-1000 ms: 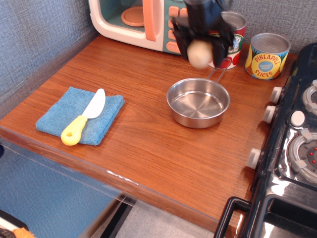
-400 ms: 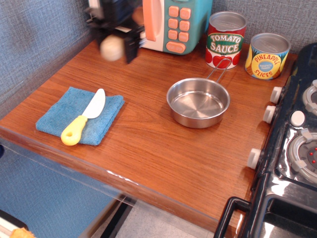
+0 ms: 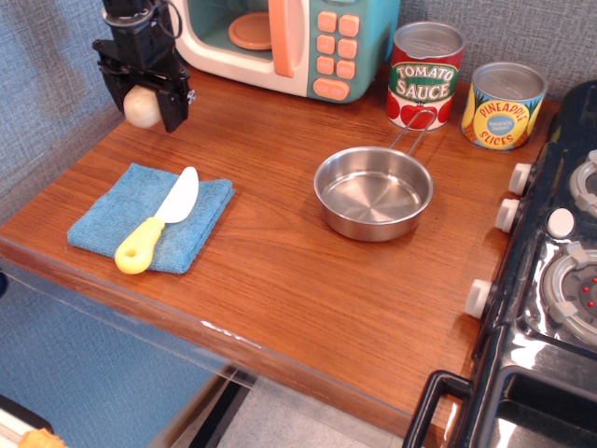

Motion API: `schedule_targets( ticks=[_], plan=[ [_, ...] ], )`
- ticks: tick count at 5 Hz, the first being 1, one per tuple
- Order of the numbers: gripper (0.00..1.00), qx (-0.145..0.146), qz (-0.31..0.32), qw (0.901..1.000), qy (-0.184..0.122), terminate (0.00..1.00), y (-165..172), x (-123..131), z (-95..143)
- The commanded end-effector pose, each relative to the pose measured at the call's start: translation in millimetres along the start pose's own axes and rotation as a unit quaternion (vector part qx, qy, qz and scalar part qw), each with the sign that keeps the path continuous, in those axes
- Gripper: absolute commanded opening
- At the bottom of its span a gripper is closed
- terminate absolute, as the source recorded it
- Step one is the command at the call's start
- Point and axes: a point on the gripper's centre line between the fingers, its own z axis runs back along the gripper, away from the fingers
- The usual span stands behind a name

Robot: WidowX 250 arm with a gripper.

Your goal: Put the egg between the microwave and the blue cloth

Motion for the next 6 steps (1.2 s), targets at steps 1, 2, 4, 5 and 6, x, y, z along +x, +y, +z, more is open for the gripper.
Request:
schedule_targets(
  ticks=[1,2,4,5,6],
  plan=[
    [1.0,-0.021,0.014,0.9995,-0.016,0.0,6,10,6],
    [1.0,-0.024,0.009,0.9996,-0.015,0.0,3,11,11],
    [1.0,0.007,0.002,0.9997,-0.023,0.0,-5,14,48],
    [1.0,0.018,0.003,0.999,-0.041,0.0,-15,16,79],
    [1.0,-0.001,0.02,0.9988,-0.044,0.0,-23,16,105]
  ],
)
